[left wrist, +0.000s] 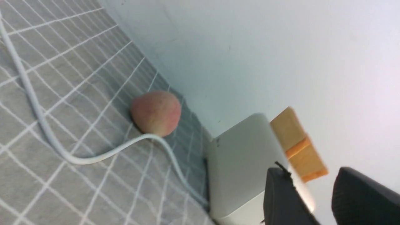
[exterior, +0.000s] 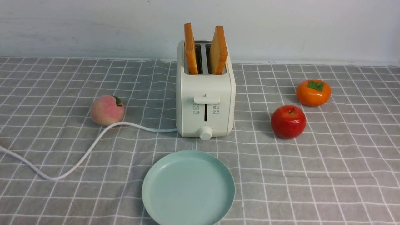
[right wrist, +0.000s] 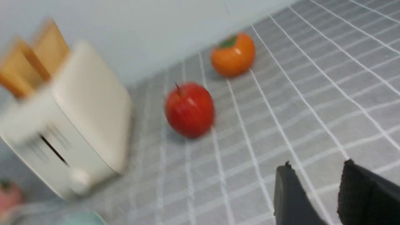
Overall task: Take toasted bread from bread machine on grey coffee table place on plate.
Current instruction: 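Reach for a toast slice standing in the toaster with the left gripper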
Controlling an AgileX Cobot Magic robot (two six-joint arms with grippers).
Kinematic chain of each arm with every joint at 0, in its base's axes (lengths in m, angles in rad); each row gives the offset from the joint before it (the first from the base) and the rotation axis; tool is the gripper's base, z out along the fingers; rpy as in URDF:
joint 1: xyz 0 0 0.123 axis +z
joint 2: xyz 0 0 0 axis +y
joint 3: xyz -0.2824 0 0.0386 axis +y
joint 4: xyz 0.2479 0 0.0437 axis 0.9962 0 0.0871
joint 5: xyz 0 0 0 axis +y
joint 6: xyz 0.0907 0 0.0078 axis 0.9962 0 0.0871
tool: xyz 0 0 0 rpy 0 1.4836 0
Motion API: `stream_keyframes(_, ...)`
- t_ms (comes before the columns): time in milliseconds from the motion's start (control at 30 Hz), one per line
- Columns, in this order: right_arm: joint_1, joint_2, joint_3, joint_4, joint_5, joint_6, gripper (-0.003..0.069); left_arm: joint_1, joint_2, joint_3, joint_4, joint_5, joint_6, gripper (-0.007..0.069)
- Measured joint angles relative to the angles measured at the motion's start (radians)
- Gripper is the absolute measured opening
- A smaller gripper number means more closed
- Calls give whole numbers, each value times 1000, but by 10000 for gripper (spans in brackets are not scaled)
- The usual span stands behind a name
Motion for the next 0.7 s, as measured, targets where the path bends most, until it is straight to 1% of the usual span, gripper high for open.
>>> stream_keyframes(33, 0, 0, 0, 66, -44, 28, 240, 0, 0, 0, -30, -34, 0, 223)
stream_keyframes(100, 0, 0, 0, 143, -124, 51, 240, 0, 0, 0, -61, -105, 10, 178)
stream_keyframes(133, 0, 0, 0, 177, -155, 57, 240, 0, 0, 0, -72, -141, 20, 128)
stream_keyframes(200, 0, 0, 0, 204, -190, 63, 240, 0, 0, 0, -81, -206, 34, 34)
stream_keyframes(267, 0, 0, 0, 214, -209, 68, 240, 0, 0, -10, -86, -235, 39, -14)
stream_keyframes(333, 0, 0, 0, 224, -224, 82, 240, 0, 0, -27, -88, -235, 43, -14)
stream_keyframes(367, 0, 0, 0, 244, -250, 111, 240, 0, 0, -62, -88, -229, 53, -14)
stream_keyframes(400, 0, 0, -5, 268, -263, 171, 240, 0, 0, -104, -88, -209, 64, -14)
stream_keyframes(433, 0, 0, -11, 273, -264, 181, 240, 0, 0, -121, -88, -198, 68, -14)
stream_keyframes(467, 0, 0, -45, 277, -249, 236, 240, 0, 3, -177, -86, -149, 89, -14)
stream_keyframes(533, 0, 0, -119, 250, -214, 278, 237, 0, 27, -256, -72, -71, 127, -14)
stream_keyframes(567, 0, 26, -270, 165, -145, 291, 223, 0, 96, -384, -48, 69, 188, -14)
stream_keyframes(600, 0, 26, -270, 154, -134, 293, 221, 0, 96, -384, -45, 69, 195, -14)
stream_keyframes(633, 0, 83, -415, 80, -43, 297, 202, 0, 166, -476, -28, 198, 240, -14)
stream_keyframes(667, 0, 158, -548, 18, 102, 295, 179, 0, 266, -580, -16, 321, 276, -14)
stream_keyframes(700, 0, 196, -605, -10, 164, 287, 167, 0, 323, -632, -9, 397, 298, -14)
